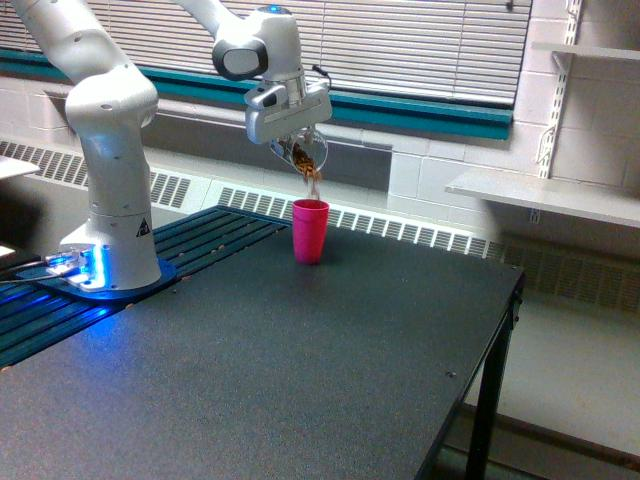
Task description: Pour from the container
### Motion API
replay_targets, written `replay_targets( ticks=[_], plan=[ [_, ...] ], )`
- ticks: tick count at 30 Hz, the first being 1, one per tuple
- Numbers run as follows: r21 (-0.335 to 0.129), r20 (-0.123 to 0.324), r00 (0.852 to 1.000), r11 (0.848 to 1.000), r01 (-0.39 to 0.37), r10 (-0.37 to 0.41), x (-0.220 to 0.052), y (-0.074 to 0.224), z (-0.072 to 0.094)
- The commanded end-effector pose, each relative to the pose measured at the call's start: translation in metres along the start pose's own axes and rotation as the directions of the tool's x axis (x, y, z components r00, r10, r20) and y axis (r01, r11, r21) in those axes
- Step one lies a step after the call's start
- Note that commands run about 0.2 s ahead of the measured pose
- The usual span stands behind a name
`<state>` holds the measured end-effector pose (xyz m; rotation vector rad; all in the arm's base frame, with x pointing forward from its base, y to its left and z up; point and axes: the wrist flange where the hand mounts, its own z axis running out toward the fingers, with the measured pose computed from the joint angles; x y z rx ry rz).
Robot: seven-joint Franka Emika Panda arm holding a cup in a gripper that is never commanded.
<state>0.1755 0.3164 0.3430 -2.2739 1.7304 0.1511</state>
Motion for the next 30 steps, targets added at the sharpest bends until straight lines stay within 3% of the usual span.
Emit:
replay_targets(
  ticks=[1, 30],
  plan=[
    [-0.004, 0.009, 1.000, 1.000, -0.001, 0.001, 0.002, 0.004, 0.003],
    [-0.033, 0.045, 0.998, 0.999, -0.034, 0.036, 0.014, 0.011, 0.014]
  ],
)
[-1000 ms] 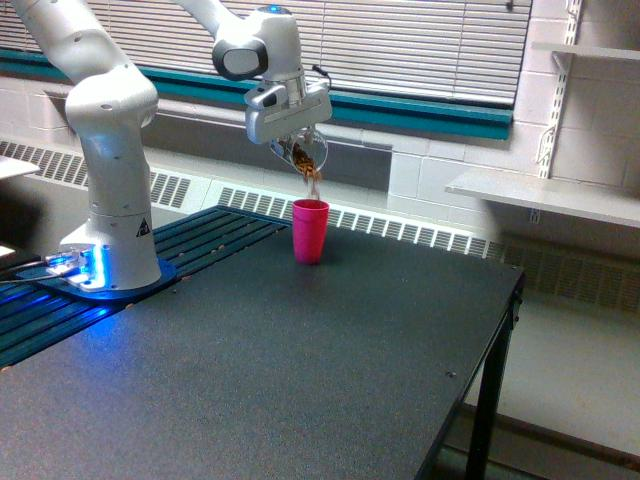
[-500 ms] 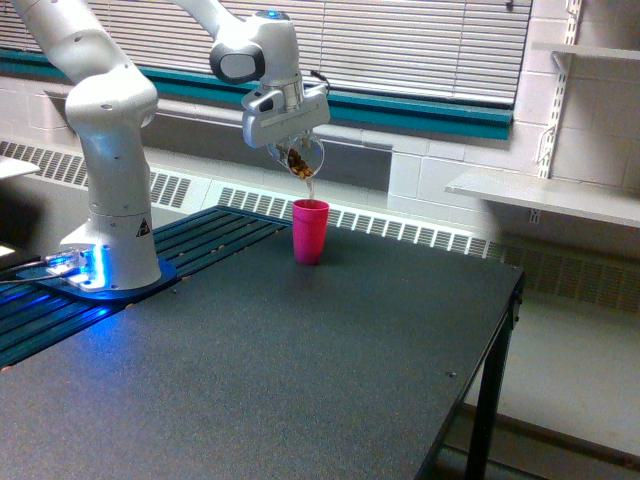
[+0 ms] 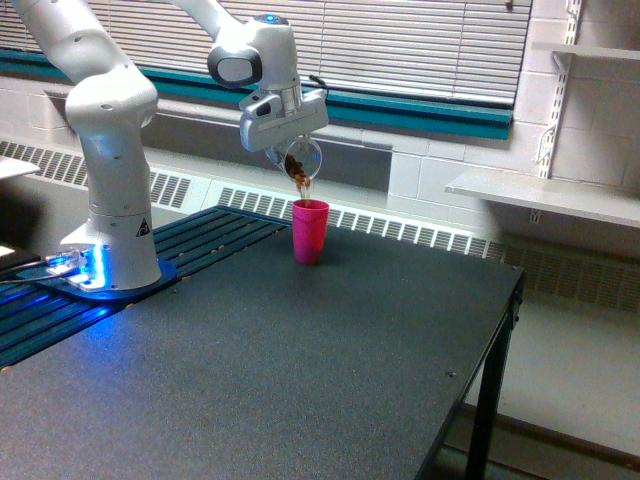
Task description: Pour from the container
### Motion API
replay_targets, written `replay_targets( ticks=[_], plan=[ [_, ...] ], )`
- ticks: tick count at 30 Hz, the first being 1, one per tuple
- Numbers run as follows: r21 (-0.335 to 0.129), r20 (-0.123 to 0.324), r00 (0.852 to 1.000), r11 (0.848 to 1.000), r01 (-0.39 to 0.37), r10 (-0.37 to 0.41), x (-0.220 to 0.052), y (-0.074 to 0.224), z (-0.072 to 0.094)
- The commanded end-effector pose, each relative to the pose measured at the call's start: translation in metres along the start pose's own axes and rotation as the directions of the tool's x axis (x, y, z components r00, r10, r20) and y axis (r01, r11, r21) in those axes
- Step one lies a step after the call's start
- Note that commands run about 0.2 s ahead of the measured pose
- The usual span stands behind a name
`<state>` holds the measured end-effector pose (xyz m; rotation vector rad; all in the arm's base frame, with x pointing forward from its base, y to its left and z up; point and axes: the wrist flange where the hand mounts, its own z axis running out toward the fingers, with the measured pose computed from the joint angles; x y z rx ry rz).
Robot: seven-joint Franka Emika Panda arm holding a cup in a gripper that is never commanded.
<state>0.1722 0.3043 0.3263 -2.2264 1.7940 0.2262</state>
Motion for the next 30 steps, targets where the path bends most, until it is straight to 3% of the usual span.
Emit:
replay_targets(
  ticks=[1, 30],
  plan=[
    [-0.006, 0.013, 1.000, 1.000, 0.028, -0.027, 0.001, 0.002, 0.002],
    [-0.035, 0.081, 0.995, 0.998, 0.055, -0.052, 0.018, 0.001, 0.006]
  ],
)
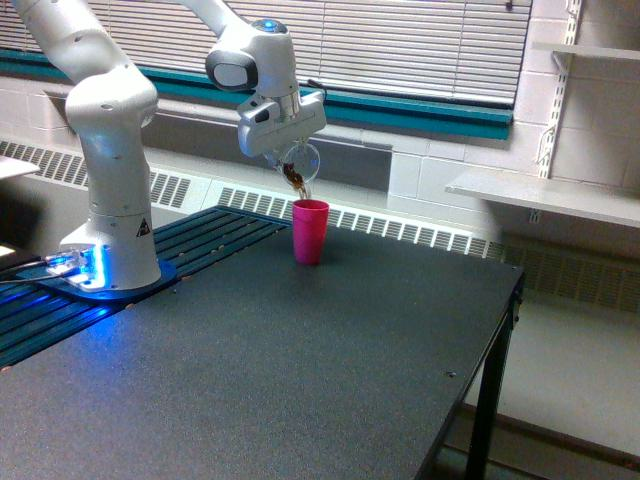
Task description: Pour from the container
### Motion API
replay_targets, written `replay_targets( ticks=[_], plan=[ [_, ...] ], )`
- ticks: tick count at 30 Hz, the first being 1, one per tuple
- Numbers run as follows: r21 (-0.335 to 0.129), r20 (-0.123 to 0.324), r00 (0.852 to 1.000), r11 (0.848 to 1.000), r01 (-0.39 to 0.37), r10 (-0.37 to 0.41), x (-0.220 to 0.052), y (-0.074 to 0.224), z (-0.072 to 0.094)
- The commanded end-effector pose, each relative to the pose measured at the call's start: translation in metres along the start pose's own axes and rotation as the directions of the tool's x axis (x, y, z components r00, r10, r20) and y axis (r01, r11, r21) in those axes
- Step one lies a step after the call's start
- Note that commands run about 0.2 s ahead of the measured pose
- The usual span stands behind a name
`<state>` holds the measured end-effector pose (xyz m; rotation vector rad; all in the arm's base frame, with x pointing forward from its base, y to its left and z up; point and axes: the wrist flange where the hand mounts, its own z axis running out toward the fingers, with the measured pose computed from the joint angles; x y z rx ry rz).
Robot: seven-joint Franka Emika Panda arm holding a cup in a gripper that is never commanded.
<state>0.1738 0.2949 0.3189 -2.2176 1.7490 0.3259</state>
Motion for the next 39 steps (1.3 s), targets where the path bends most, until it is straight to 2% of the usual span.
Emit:
replay_targets(
  ticks=[1, 28, 39],
  plan=[
    [-0.011, 0.009, 0.999, 0.999, 0.041, -0.041, 0.008, 0.000, 0.001],
    [-0.040, 0.060, 0.996, 0.996, 0.075, -0.073, 0.024, -0.004, -0.003],
    [-0.041, 0.057, 0.995, 0.996, 0.083, -0.081, 0.028, -0.008, -0.005]
  ],
)
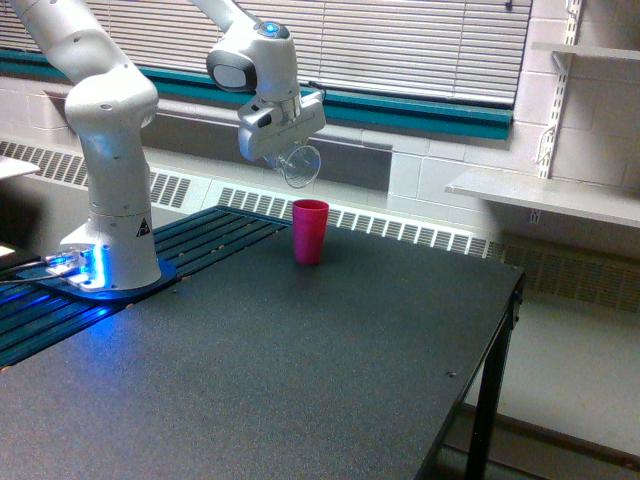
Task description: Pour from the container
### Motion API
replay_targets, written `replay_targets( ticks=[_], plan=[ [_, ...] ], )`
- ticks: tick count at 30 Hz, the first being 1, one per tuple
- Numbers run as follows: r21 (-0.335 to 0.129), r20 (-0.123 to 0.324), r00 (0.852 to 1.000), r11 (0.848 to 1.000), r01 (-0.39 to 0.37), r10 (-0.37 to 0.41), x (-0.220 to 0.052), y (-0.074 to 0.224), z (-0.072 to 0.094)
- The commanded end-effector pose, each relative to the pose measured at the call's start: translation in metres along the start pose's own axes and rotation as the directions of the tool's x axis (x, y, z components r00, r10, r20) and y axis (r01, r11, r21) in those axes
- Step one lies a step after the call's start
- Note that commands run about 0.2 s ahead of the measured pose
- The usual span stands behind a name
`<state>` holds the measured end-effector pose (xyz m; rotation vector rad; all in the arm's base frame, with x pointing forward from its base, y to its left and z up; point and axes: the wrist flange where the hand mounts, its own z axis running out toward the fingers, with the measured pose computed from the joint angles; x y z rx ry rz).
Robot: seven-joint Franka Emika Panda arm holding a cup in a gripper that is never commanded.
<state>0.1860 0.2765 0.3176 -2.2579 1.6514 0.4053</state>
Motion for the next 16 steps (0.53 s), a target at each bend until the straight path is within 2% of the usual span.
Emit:
replay_targets(
  ticks=[1, 16],
  plan=[
    [-0.010, -0.003, 1.000, 1.000, 0.019, -0.019, 0.0083, 0.0002, 0.0000],
    [0.006, -0.012, 0.999, 0.999, 0.041, -0.041, 0.0033, -0.0006, -0.0048]
  ],
)
